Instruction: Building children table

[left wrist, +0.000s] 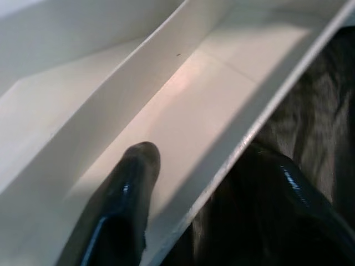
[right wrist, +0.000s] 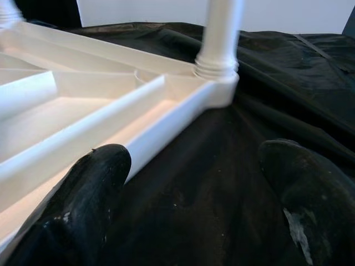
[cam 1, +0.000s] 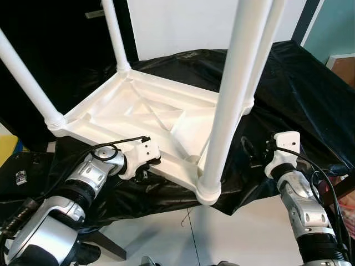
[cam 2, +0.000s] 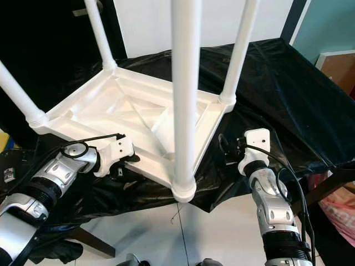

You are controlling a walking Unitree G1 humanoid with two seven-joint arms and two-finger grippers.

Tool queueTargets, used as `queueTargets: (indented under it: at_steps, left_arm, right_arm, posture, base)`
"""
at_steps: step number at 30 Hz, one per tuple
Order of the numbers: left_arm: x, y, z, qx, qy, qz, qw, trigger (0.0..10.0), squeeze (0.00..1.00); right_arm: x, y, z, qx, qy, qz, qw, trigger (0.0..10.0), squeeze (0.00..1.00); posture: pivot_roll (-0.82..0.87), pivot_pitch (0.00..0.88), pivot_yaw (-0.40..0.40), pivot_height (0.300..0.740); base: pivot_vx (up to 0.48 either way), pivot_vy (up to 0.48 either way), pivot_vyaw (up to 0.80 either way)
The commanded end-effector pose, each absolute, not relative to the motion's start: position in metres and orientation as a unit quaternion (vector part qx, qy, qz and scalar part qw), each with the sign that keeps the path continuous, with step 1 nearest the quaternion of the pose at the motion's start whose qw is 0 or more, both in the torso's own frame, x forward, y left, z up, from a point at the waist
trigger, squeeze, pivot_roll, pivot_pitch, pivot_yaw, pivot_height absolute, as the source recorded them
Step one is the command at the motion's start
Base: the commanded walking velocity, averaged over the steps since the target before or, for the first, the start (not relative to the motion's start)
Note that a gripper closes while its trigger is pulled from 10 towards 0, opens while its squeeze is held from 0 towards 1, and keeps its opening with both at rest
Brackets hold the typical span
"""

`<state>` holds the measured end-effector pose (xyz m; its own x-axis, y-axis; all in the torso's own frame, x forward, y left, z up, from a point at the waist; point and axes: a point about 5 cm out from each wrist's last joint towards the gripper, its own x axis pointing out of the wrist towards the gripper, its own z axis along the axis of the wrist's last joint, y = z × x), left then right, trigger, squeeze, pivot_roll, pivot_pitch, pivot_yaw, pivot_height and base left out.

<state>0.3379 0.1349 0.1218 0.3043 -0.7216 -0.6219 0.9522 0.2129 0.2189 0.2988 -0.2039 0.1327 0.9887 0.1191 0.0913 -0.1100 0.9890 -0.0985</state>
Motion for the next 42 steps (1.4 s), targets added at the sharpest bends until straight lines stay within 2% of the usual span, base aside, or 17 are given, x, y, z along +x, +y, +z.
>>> queueTargets:
  at_steps: [1, 6, 10, 11, 12, 13, 14, 15, 22, 23, 29, 30, 31, 32, 42]
  left_arm:
    - [0.345, 0.153, 0.122, 0.277, 0.21, -0.492, 0.798, 0.0, 0.0]
    - [0.349, 0.149, 0.123, 0.265, 0.199, -0.468, 0.819, 0.0, 0.0]
    - [0.353, 0.139, 0.125, 0.247, 0.167, -0.436, 0.849, 0.0, 0.0]
    - [0.354, 0.137, 0.126, 0.242, 0.158, -0.426, 0.857, 2.6, 0.0]
    - [0.354, 0.137, 0.126, 0.242, 0.158, -0.426, 0.857, 2.6, 0.0]
    - [0.356, 0.134, 0.127, 0.242, 0.145, -0.418, 0.863, 7.7, 0.0]
    - [0.356, 0.134, 0.127, 0.242, 0.145, -0.418, 0.863, 7.7, 0.0]
    - [0.357, 0.131, 0.128, 0.233, 0.141, -0.413, 0.869, 10.0, 0.0]
    - [0.357, 0.12, 0.129, 0.217, 0.121, -0.409, 0.878, 10.0, 0.0]
    - [0.357, 0.118, 0.131, 0.205, 0.114, -0.411, 0.881, 10.0, 1.0]
    - [0.358, 0.12, 0.14, 0.194, 0.095, -0.406, 0.888, 10.0, 1.0]
    - [0.357, 0.123, 0.145, 0.186, 0.083, -0.404, 0.892, 10.0, 0.93]
    - [0.357, 0.123, 0.145, 0.186, 0.083, -0.404, 0.892, 10.0, 0.93]
    - [0.356, 0.125, 0.152, 0.175, 0.063, -0.402, 0.896, 10.0, 0.0]
    - [0.34, 0.123, 0.176, 0.121, -0.014, -0.395, 0.911, 10.0, 0.0]
  right_arm:
    - [0.298, -0.206, 0.13, -0.047, -0.045, 0.053, 0.996, 10.0, 0.0]
    - [0.298, -0.207, 0.13, -0.045, -0.046, 0.045, 0.997, 10.0, 0.0]
    - [0.299, -0.208, 0.129, -0.038, -0.046, 0.021, 0.998, 10.0, 0.0]
    - [0.299, -0.209, 0.128, -0.037, -0.046, 0.015, 0.998, 10.0, 0.0]
    - [0.299, -0.209, 0.128, -0.037, -0.046, 0.015, 0.998, 10.0, 0.0]
    - [0.299, -0.209, 0.128, -0.036, -0.046, 0.01, 0.998, 10.0, 0.0]
    - [0.299, -0.209, 0.128, -0.036, -0.046, 0.01, 0.998, 10.0, 0.0]
    - [0.299, -0.21, 0.127, -0.034, -0.045, 0.005, 0.998, 10.0, 0.0]
    - [0.299, -0.213, 0.125, -0.032, -0.04, -0.015, 0.999, 10.0, 0.0]
    - [0.298, -0.215, 0.124, -0.031, -0.04, -0.018, 0.999, 10.0, 0.0]
    - [0.294, -0.216, 0.125, -0.026, -0.044, -0.008, 0.999, 10.0, 0.0]
    - [0.291, -0.218, 0.125, -0.025, -0.045, -0.004, 0.999, 10.0, 0.0]
    - [0.291, -0.218, 0.125, -0.025, -0.045, -0.004, 0.999, 10.0, 0.0]
    - [0.288, -0.22, 0.124, -0.024, -0.046, 0.0, 0.999, 10.0, 0.0]
    - [0.282, -0.217, 0.127, -0.017, -0.057, 0.026, 0.998, 10.0, 0.0]
  posture:
    - [-0.07, 0.046, 0.038, 0.74]
    - [-0.07, 0.052, 0.036, 0.74]
    - [-0.07, 0.057, 0.036, 0.74]
    - [-0.07, 0.057, 0.036, 0.74]
    - [-0.07, 0.057, 0.036, 0.74]
    - [-0.06, 0.062, 0.033, 0.74]
    - [-0.06, 0.062, 0.033, 0.74]
    - [-0.06, 0.062, 0.033, 0.74]
    - [-0.06, 0.075, 0.029, 0.74]
    - [-0.07, 0.081, 0.03, 0.74]
    - [-0.07, 0.088, 0.033, 0.74]
    - [-0.07, 0.094, 0.034, 0.74]
    - [-0.07, 0.094, 0.034, 0.74]
    - [-0.07, 0.097, 0.035, 0.74]
    - [-0.01, 0.126, 0.022, 0.74]
  base:
    - [0.0, 0.0, 0.0]
    - [0.0, 0.0, 0.0]
    - [0.0, 0.0, 0.0]
    - [0.0, 0.0, 0.0]
    - [0.0, 0.0, 0.0]
    - [0.0, 0.0, 0.0]
    - [0.0, 0.0, 0.0]
    - [0.0, 0.0, 0.0]
    - [0.0, 0.0, 0.0]
    - [0.0, 0.0, 0.0]
    - [0.0, 0.0, 0.0]
    - [0.0, 0.0, 0.0]
    - [0.0, 0.0, 0.0]
    - [0.0, 0.0, 0.0]
    - [0.0, 0.0, 0.0]
